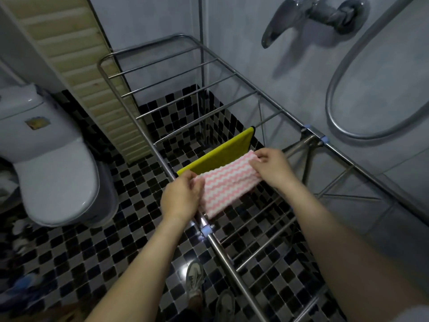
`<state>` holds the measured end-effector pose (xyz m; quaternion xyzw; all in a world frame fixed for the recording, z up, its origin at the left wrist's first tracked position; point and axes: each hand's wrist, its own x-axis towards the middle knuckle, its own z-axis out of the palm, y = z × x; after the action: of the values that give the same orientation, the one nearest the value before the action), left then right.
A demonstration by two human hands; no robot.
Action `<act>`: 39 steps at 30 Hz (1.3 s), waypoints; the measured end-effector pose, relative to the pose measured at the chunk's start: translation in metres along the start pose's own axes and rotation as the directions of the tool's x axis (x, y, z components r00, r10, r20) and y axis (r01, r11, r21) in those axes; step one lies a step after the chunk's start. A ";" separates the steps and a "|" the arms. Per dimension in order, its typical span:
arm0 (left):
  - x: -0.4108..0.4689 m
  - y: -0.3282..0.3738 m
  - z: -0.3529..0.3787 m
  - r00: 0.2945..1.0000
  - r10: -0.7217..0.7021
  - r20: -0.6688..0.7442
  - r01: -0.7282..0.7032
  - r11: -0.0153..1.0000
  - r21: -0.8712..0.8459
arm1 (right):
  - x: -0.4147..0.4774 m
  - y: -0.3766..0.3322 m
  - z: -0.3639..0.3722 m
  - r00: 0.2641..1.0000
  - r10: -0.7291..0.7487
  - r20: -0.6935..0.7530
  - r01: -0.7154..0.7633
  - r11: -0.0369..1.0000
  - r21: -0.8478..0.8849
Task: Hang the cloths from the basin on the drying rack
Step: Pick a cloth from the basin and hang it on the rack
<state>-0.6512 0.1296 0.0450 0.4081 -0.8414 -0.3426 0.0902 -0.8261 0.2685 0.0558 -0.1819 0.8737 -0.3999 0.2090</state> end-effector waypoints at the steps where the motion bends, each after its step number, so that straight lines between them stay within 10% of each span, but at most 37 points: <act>1: 0.001 -0.001 0.000 1.000 -0.002 -0.010 0.003 0.999 0.045 | 0.002 -0.002 0.004 1.000 -0.005 -0.004 0.005 1.000 -0.022; 8: -0.010 -0.011 -0.003 0.975 0.160 0.152 -0.174 0.980 0.091 | 0.000 0.004 0.005 0.991 -0.136 0.012 0.131 0.923 -0.362; 12: -0.021 -0.013 -0.002 0.917 0.212 0.337 -0.302 0.923 0.240 | -0.008 0.020 0.000 0.957 -0.150 0.250 0.252 0.857 -0.449; 25: -0.032 -0.006 0.000 0.923 0.315 0.221 -0.380 0.831 0.407 | -0.017 0.034 0.000 0.942 -0.335 0.029 0.304 0.811 -0.501; 39: -0.045 0.002 0.004 0.974 0.182 0.136 -0.226 0.845 0.485 | -0.042 0.021 0.018 0.884 -0.426 0.192 0.464 0.756 -0.461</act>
<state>-0.6252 0.1663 0.0496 0.3110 -0.9427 -0.1197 -0.0178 -0.7842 0.2907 0.0380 -0.4464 0.8693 -0.1938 0.0870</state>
